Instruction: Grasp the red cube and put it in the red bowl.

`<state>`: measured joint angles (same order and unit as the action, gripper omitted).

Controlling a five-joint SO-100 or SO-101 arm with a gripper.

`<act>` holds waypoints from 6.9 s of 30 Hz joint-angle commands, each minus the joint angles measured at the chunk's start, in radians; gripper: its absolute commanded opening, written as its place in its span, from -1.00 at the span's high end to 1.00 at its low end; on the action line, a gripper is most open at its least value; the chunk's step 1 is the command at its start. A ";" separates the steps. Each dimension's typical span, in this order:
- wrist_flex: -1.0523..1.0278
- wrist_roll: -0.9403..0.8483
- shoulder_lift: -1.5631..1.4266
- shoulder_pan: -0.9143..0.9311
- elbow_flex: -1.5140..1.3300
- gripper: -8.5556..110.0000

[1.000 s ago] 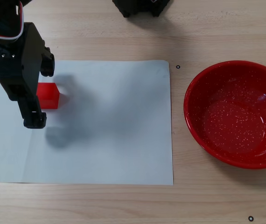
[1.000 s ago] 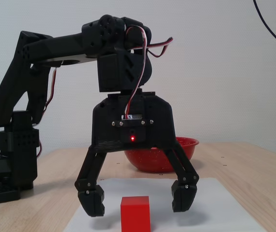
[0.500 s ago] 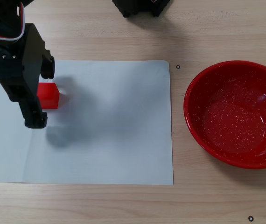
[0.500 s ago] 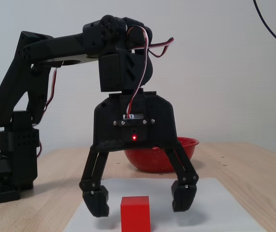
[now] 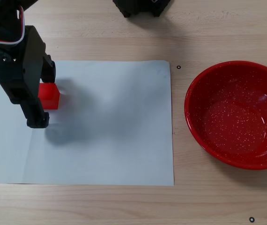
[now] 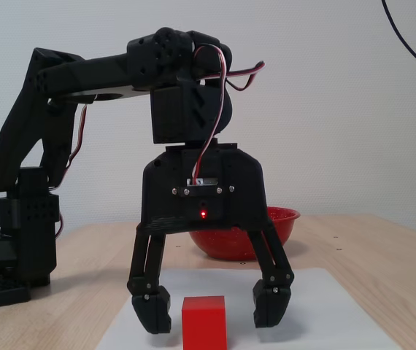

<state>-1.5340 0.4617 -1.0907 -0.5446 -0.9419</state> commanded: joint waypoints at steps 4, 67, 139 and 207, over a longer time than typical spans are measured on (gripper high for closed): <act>0.008 0.015 -0.061 0.005 0.110 0.48; -0.235 -0.509 -0.577 1.008 0.196 0.85; 0.422 -0.439 -1.333 0.698 -0.976 0.85; 0.646 -0.571 -2.186 0.678 -2.161 0.85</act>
<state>-0.8744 -0.0905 -3.2612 0.1258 -3.0986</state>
